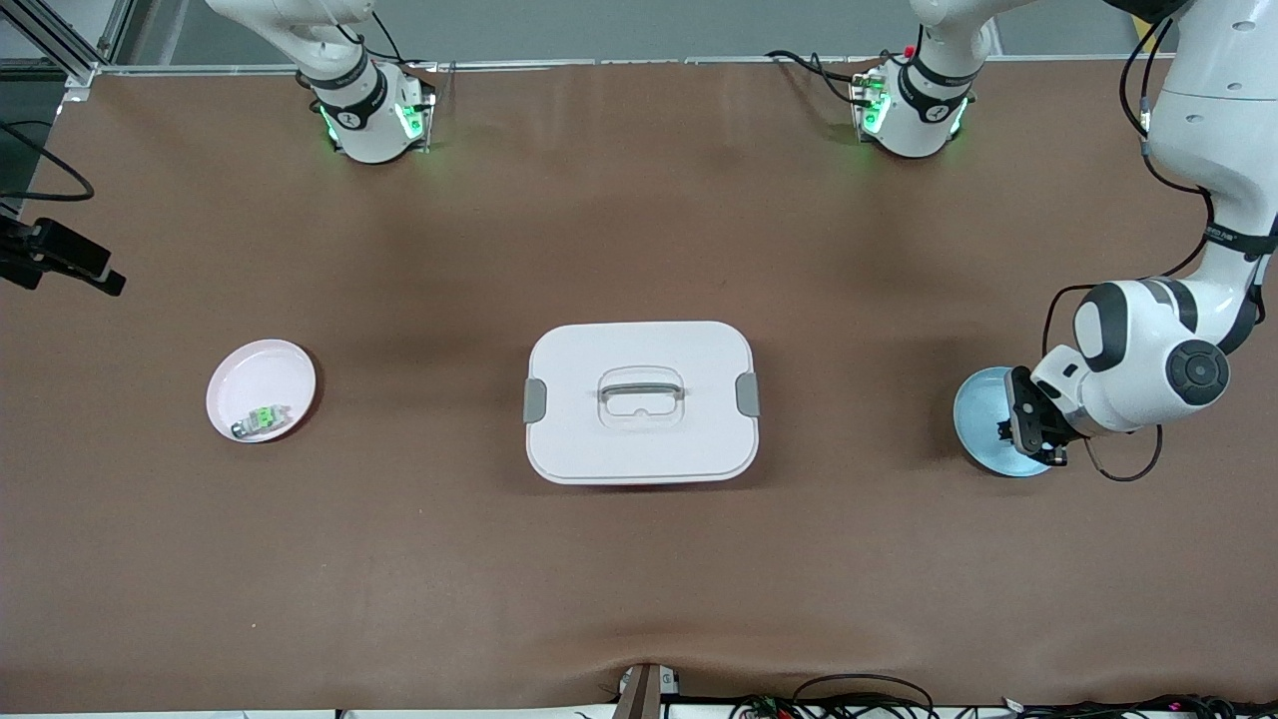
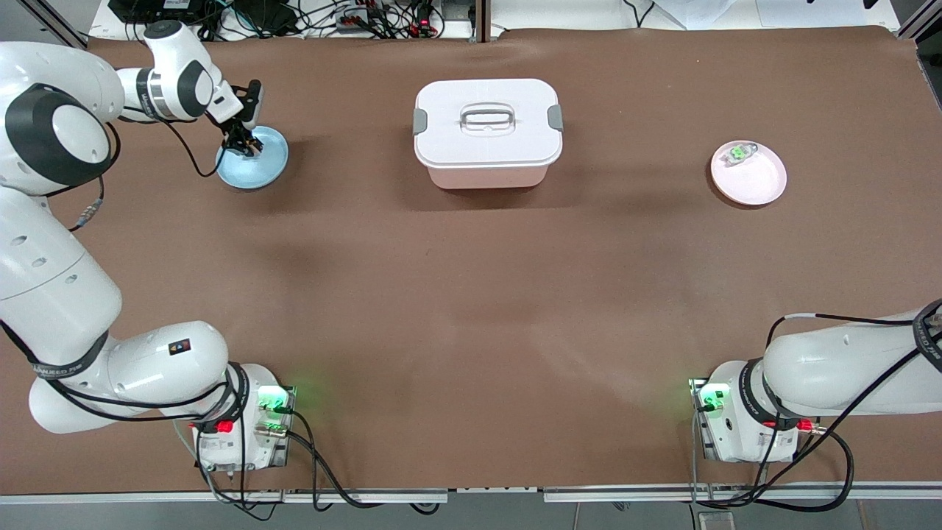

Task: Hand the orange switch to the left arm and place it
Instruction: 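Carry the switch with the left gripper while the right gripper withdraws, then lower the switch onto the blue plate and open the left gripper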

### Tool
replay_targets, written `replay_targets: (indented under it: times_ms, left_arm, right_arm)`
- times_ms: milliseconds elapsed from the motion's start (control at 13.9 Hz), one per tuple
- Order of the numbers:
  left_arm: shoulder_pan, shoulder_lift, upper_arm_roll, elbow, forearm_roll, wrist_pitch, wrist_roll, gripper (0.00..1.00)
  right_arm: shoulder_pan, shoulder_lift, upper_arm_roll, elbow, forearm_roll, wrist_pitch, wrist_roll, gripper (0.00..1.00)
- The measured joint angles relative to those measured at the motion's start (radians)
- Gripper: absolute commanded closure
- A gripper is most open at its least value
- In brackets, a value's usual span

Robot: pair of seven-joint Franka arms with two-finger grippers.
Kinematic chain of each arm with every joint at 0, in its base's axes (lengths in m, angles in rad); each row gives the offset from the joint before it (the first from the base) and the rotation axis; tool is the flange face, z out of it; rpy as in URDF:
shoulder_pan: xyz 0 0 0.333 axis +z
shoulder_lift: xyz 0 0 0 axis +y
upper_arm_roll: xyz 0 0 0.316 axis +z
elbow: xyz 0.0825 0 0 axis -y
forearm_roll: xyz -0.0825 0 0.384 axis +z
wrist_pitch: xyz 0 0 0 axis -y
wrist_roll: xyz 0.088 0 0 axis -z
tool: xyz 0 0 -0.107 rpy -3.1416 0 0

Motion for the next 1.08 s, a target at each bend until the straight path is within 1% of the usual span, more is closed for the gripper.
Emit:
replay_targets:
  times_ms: [72,144,216,575,719,863,1079]
  left_arm:
    - [0.0,0.0,0.0,-0.008,0.003,0.006,0.0,0.89]
    - [0.0,-0.001,-0.001,-0.011,0.006,0.011,0.0,0.64]
    - [0.0,-0.001,-0.001,-0.012,0.007,0.012,0.0,0.01]
    - [0.0,-0.003,-0.002,-0.022,0.007,0.024,0.006,0.0]
    - [0.0,-0.019,-0.007,-0.019,0.007,0.027,-0.006,0.0]
    - [0.0,-0.056,-0.013,-0.011,0.007,0.028,-0.07,0.0]
    - [0.0,-0.139,-0.015,-0.008,0.003,0.024,-0.199,0.0]
  right_arm:
    - [-0.002,0.0,0.0,0.001,0.0,0.0,0.0,0.0]
    - [-0.003,0.0,0.0,0.001,0.0,0.0,0.0,0.0]
    - [-0.003,0.0,0.001,0.001,0.0,0.0,0.0,0.0]
    - [-0.003,0.0,0.009,0.001,-0.003,0.0,-0.001,0.0]
    - [-0.003,0.0,0.01,0.001,-0.007,0.0,-0.004,0.0]
    - [-0.003,0.0,0.01,0.001,-0.009,0.0,-0.01,0.0]
    - [-0.003,0.0,0.01,0.001,-0.01,-0.001,-0.013,0.0]
